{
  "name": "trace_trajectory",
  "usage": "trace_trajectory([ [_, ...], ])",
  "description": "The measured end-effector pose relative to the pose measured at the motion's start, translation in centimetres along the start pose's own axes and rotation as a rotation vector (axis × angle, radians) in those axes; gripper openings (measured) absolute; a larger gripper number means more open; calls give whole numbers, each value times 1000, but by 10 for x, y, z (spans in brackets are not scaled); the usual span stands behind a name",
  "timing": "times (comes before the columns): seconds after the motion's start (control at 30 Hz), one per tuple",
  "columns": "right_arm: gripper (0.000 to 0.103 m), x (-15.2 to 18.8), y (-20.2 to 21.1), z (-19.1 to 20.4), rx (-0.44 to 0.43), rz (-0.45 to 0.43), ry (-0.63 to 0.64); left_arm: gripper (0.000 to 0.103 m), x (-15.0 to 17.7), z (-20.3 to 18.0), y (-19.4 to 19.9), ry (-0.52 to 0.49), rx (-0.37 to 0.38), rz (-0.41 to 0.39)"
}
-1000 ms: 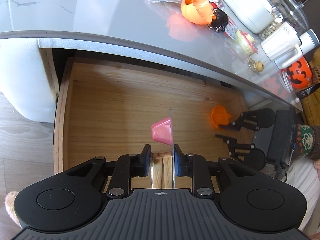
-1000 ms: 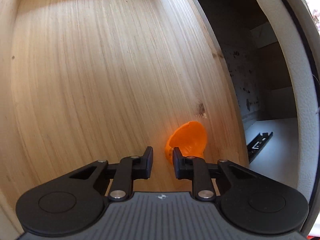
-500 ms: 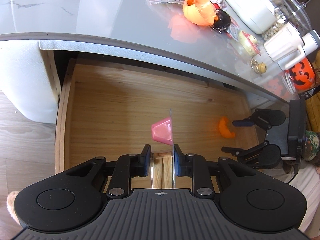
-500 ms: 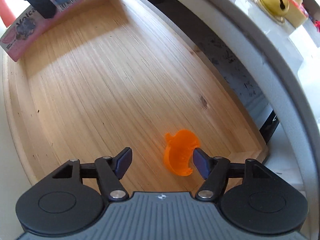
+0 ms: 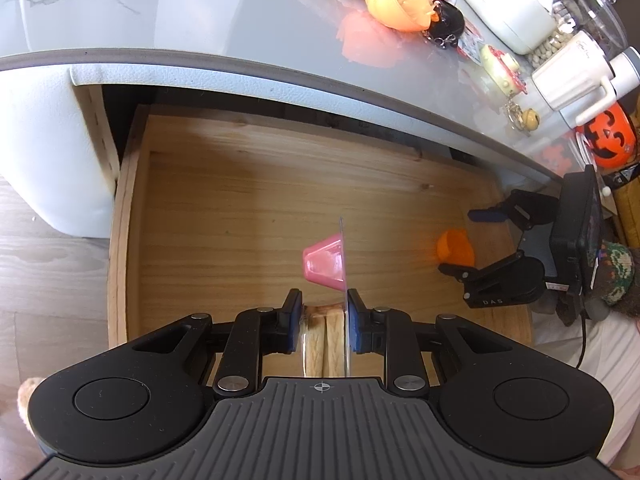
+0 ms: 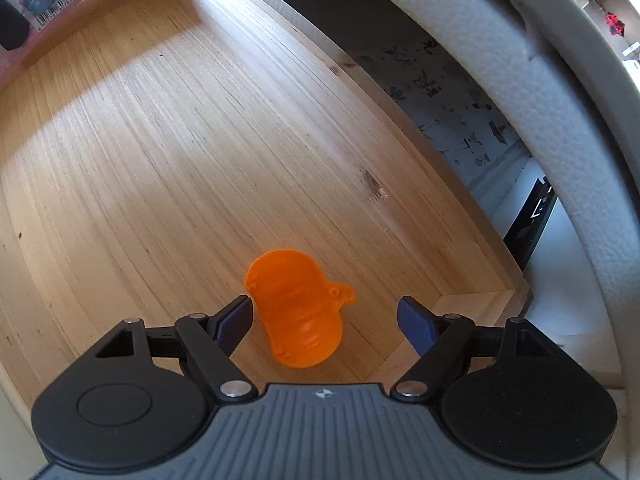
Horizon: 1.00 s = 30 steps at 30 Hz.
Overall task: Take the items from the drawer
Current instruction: 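Hold the pink box with left tool while right tool grasps the orange cup in the drawer, then lift the pink box with left tool while right tool lifts the orange cup toward the countertop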
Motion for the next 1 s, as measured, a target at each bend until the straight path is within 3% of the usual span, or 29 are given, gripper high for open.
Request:
trace_trajectory([
  [0.27, 76, -9, 0, -5, -51, 21, -41, 26, 5, -1, -5, -31, -25, 37],
  [0.33, 70, -12, 0, -7, -80, 36, -65, 26, 6, 0, -7, -58, -61, 50],
  [0.4, 54, -13, 2, -8, -129, 59, -99, 26, 8, 1, -8, -78, -90, 58],
  [0.47, 54, -13, 5, -7, -155, 71, -112, 26, 9, 0, -9, -83, -92, 63],
  [0.67, 54, -18, 28, -8, -113, -6, -63, 26, 7, -6, -13, -141, -130, 75],
  [0.87, 54, -14, 90, -30, 8, -90, -86, 26, 9, -17, -17, -237, -184, 83],
  [1.0, 54, 1, 147, -45, 21, -153, -153, 26, 14, -32, -11, -272, -133, 58],
])
Point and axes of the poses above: each gripper's, at about its wrist camera, not at the fingertips, and y roughly against the way its jaws point, z to its left, x to its underside, the point moved 8 cm from there along -y, roughly the way its jaws point, and after that the axes turned 14 degrees about x, right-handed, at the moved point
